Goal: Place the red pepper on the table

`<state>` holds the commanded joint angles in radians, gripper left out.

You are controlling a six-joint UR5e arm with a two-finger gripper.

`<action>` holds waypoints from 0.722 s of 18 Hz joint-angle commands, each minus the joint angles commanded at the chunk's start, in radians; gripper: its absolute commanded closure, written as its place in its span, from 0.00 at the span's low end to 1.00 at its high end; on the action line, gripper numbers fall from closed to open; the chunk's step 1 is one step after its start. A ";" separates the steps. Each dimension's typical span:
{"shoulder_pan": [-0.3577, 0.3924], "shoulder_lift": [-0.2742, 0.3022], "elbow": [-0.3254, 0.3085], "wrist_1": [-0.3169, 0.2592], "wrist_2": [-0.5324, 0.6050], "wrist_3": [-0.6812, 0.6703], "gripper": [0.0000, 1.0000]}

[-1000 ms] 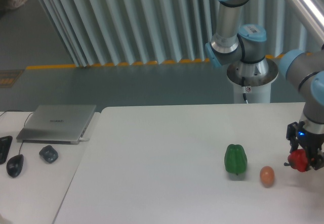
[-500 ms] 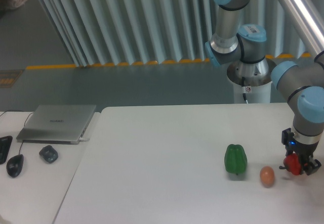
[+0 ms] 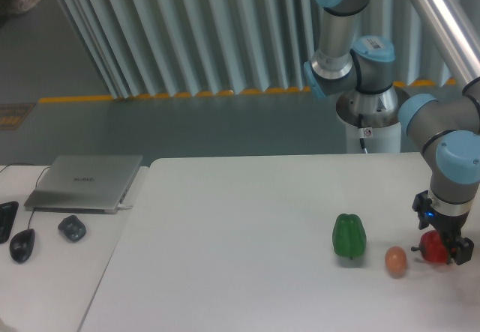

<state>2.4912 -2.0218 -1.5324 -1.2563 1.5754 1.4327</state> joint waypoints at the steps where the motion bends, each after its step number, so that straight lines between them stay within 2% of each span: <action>1: 0.000 0.003 0.000 0.000 -0.002 0.000 0.04; 4: 0.002 0.031 0.017 0.012 -0.006 0.008 0.00; 8: 0.002 0.057 0.040 0.165 -0.008 0.032 0.00; 10: 0.002 0.057 0.073 0.167 -0.003 0.032 0.00; 13: -0.003 0.067 0.077 0.167 0.020 0.037 0.00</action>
<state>2.4881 -1.9544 -1.4557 -1.0891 1.5953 1.4695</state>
